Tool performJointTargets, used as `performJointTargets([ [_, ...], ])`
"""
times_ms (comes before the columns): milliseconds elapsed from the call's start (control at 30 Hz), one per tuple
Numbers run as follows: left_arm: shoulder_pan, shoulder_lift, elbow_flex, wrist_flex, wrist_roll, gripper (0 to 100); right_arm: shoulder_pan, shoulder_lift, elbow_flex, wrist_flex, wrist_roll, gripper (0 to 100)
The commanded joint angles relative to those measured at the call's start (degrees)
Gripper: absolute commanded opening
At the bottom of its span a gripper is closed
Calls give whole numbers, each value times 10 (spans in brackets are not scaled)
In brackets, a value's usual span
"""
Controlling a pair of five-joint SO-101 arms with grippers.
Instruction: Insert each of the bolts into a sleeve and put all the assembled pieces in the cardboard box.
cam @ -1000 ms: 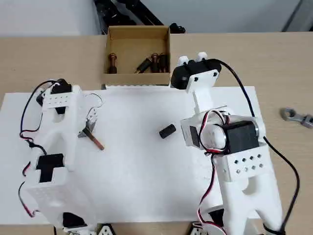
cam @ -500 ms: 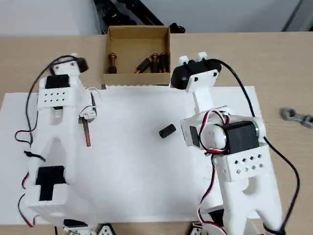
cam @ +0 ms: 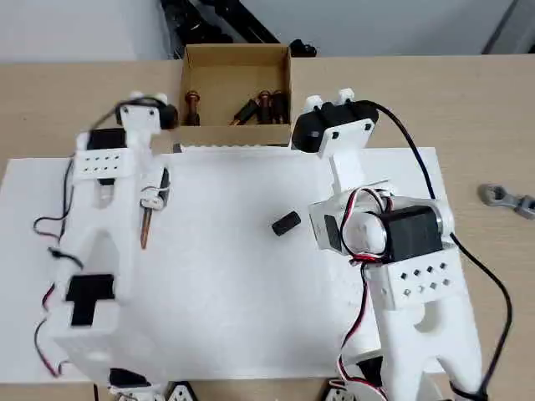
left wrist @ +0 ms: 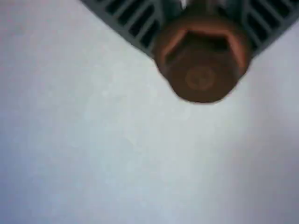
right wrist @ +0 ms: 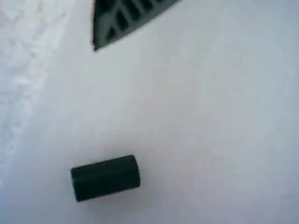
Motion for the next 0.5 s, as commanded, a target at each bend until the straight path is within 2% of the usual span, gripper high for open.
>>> performJointTargets([
  [0,-1,24,-28,-13,-4,6,1,-1,-23,1,4,172],
  [333,-1,86,-28,-69,-1,6,0,0,-22,-1,5,172],
  [467,-1,134,-28,-90,21,6,0,0,-22,-1,5,172],
])
